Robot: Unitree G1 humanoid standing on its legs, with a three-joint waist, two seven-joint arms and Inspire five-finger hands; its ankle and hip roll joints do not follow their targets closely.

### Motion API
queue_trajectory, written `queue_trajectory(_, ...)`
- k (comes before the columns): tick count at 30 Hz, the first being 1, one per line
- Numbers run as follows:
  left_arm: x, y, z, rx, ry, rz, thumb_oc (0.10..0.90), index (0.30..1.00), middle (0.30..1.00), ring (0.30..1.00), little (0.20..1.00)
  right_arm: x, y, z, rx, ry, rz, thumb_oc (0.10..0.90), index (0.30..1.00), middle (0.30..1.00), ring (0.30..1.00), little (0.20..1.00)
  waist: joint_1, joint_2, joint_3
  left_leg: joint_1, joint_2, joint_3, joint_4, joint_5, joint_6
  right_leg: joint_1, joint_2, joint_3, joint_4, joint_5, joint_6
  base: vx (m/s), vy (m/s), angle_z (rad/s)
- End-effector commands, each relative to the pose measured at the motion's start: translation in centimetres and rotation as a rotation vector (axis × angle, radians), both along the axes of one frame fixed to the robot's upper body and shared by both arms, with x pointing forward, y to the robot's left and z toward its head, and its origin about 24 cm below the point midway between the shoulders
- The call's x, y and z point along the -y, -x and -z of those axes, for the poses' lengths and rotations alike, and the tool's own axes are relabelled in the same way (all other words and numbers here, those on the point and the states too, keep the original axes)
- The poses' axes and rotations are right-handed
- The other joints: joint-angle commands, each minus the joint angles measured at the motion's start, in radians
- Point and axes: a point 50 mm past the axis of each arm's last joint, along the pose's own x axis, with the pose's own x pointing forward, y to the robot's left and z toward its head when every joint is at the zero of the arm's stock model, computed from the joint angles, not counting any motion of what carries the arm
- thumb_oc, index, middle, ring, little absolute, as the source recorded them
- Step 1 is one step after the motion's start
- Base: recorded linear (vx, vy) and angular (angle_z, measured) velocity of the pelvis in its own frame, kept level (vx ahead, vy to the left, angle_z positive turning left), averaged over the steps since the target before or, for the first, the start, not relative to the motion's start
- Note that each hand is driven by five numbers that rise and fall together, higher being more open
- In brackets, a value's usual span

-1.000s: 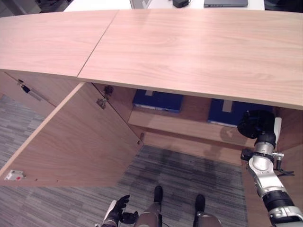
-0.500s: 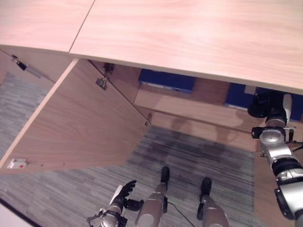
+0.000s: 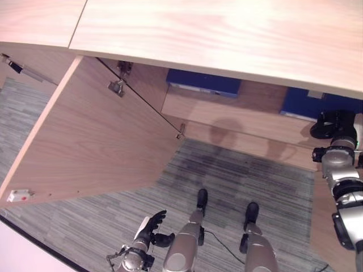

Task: Put the empty folder in the office cabinet

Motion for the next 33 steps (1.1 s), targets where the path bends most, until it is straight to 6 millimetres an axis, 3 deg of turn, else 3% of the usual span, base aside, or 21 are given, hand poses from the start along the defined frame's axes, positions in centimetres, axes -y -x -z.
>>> queue_trajectory(1,-0.1,-1.2,-1.0,0.073,0.019,0.026,0.8,0.9,0.9,0.9,0.9,0.5,-0.5,-6.2,0.184,0.106,-0.015,0.4,0.3,0.3,0.3,0.3,0.016,-0.05,-0.03,0.067,0.073,0.017,-0.003,-0.084,-0.097,-0.052,-0.083,0.09,0.146,-0.095,0.082,0.0,0.008,0.06)
queue_trajectory(6,0.5,-1.7,-1.4,0.095,0.039,0.034,0.8,0.9,0.9,0.9,0.9,0.8,-0.5,-5.7,0.18,0.071,0.015,0.4,0.3,0.3,0.3,0.3,0.015,-0.032,-0.019,0.057,0.067,0.014,-0.007,-0.079,-0.097,-0.072,-0.084,0.087,0.156,-0.098,0.082,0.0,0.001,0.02)
queue_trajectory(14,0.9,-2.4,-1.8,0.115,0.058,0.042,0.8,0.9,0.9,0.9,0.9,2.4,0.2,-6.9,0.205,0.045,0.084,0.4,0.3,0.3,0.3,0.3,0.018,-0.007,-0.008,0.035,0.062,0.009,-0.008,-0.079,-0.097,-0.118,-0.092,0.09,0.186,-0.102,0.081,0.01,0.011,0.05)
queue_trajectory(22,1.1,-2.8,-2.2,0.139,0.075,0.041,0.8,0.9,0.9,0.9,0.9,1.9,-0.2,-8.0,0.217,0.078,0.074,0.4,0.3,0.3,0.3,0.3,0.02,-0.002,0.004,0.016,0.059,0.002,-0.008,-0.081,-0.09,-0.174,-0.088,0.11,0.217,-0.105,0.081,0.0,0.003,0.02)
queue_trajectory(30,1.1,-3.1,-2.7,0.159,0.083,0.067,0.8,0.9,0.9,0.9,0.9,4.1,1.0,-10.9,0.239,0.08,0.169,0.4,0.3,0.3,0.3,0.3,0.034,0.013,0.007,-0.002,0.051,-0.007,-0.008,-0.08,-0.089,-0.205,-0.094,0.111,0.241,-0.113,0.082,0.0,0.0,0.0)
queue_trajectory(33,0.8,-3.2,-3.0,0.166,0.087,0.086,0.8,0.9,0.9,0.9,0.9,5.5,2.1,-13.6,0.263,0.099,0.225,0.4,0.3,0.3,0.3,0.3,0.048,0.024,0.002,-0.008,0.044,-0.016,-0.008,-0.084,-0.09,-0.228,-0.101,0.111,0.262,-0.124,0.083,0.01,0.004,0.0)
